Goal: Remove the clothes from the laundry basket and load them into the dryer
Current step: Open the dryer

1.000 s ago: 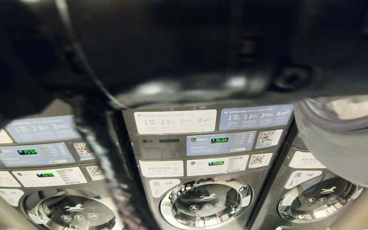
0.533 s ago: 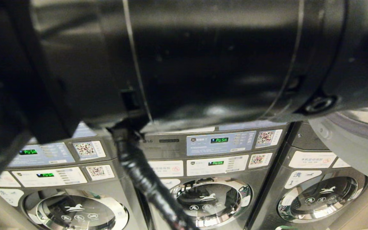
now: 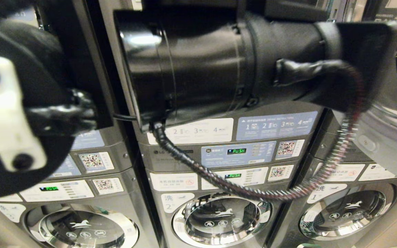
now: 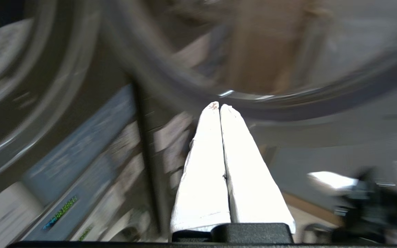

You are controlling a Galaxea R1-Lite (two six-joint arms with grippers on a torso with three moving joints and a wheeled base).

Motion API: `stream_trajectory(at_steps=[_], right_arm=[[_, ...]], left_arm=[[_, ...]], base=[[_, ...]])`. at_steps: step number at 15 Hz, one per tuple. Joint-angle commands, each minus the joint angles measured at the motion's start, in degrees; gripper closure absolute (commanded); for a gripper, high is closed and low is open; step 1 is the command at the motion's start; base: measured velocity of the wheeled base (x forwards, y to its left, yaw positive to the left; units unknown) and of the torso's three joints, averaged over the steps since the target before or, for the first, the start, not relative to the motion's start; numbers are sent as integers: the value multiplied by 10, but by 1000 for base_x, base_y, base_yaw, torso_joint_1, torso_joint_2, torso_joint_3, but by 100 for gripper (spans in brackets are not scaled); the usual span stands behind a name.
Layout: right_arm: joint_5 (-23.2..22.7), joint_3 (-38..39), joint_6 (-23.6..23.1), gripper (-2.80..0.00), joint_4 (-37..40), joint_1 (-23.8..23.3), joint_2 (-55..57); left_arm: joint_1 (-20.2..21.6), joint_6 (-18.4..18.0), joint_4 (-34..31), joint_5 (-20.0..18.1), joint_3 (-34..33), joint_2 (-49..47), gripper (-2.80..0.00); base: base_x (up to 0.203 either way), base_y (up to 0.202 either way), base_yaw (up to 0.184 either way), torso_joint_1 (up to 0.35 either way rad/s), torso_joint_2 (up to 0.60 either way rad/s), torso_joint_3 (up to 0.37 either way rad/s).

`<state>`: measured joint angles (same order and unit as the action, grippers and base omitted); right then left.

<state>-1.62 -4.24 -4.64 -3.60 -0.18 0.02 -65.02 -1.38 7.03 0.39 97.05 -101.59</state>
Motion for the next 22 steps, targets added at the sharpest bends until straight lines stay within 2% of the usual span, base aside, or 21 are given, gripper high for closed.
stream_trajectory(at_steps=[1, 2, 4, 6, 8, 10, 13, 15, 17, 19, 22], right_arm=[[-14, -52, -7, 0, 3, 0, 1], [-34, -85, -10, 0, 21, 0, 1], [-103, -117, -16, 0, 61, 0, 1], [-128, -117, -18, 0, 65, 0, 2], [-125, -119, -29, 0, 63, -2, 2], [-112, -122, -52, 0, 46, -2, 2], [-50, -144, -57, 0, 1, -2, 19], [-38, -157, -63, 0, -38, -2, 58], [-32, -160, -69, 0, -96, -7, 101], [-23, -157, -71, 0, -107, -10, 108], [7, -162, -75, 0, -105, -10, 120]], left_arm=[[35, -1, 1, 21, -33, 9, 0], [57, -1, 5, 29, -61, 16, 0], [96, 5, 18, 42, -110, 33, 0], [118, 14, 32, 45, -151, 62, 0], [139, 14, 33, 50, -170, 89, 0], [184, 14, 29, 85, -184, 123, 0], [284, 16, 26, 105, -264, 213, 0], [370, 16, 6, 68, -335, 289, 0], [437, 16, -39, 1, -394, 367, 0], [467, 16, -98, -49, -438, 440, 0], [471, 16, -232, -96, -481, 560, 0]], base=[[0, 0, 0, 0, 0, 0], [0, 0, 0, 0, 0, 0], [0, 0, 0, 0, 0, 0], [0, 0, 0, 0, 0, 0], [0, 0, 0, 0, 0, 0], [0, 0, 0, 0, 0, 0], [0, 0, 0, 0, 0, 0], [0, 0, 0, 0, 0, 0], [0, 0, 0, 0, 0, 0], [0, 0, 0, 0, 0, 0], [0, 0, 0, 0, 0, 0]])
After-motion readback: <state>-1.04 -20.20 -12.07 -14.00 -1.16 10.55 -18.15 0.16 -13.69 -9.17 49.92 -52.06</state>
